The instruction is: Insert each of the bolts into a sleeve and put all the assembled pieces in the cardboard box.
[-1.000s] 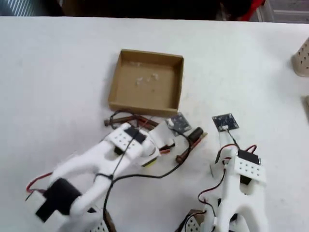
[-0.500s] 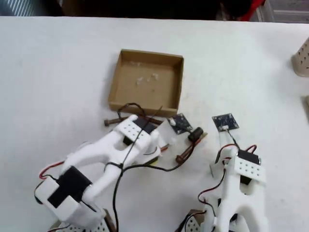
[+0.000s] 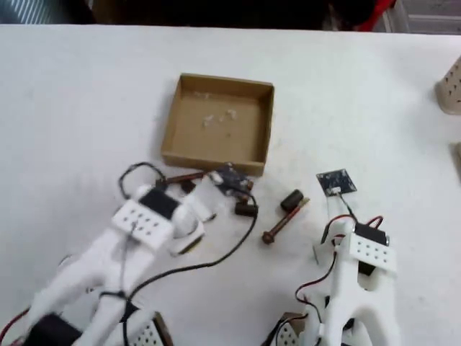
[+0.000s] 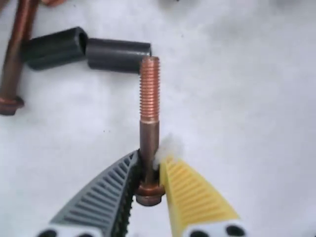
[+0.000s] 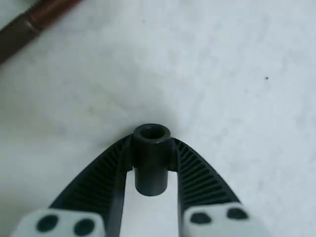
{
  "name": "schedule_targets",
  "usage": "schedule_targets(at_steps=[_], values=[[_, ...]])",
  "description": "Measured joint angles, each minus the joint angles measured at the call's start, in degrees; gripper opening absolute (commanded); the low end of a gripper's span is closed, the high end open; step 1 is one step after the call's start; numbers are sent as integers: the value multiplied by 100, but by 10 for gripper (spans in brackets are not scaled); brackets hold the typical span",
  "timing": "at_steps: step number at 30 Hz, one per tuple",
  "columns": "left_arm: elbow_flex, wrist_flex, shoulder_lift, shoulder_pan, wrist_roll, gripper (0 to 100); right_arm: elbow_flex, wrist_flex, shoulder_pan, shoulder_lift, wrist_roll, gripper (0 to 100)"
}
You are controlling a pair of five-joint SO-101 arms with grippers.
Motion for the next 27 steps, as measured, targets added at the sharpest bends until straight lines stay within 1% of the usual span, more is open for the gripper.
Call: schedule_targets(at_steps=[3, 7, 9, 12, 15, 18, 21, 24, 27], values=[[413, 9, -949, -554, 9, 23, 0, 0, 9, 0, 0, 17], [580, 9, -1846, -1741, 123, 23, 0, 0, 35, 0, 9, 17], [589, -132, -1996, -2418, 501, 24, 0, 0, 35, 0, 9, 17], [589, -598, -1978, -3349, 1363, 24, 0, 0, 35, 0, 9, 17], [589, -1213, -1662, -4105, 2391, 24, 0, 0, 35, 0, 9, 17], [580, -1758, -1081, -4615, 3349, 24, 0, 0, 35, 0, 9, 17], [360, -1960, -325, -4888, 3895, 24, 0, 0, 35, 0, 9, 17], [-132, -2022, 563, -5152, 4343, 24, 0, 0, 35, 0, 9, 17], [-747, -2031, 1609, -5424, 4607, 24, 0, 0, 35, 0, 9, 17]])
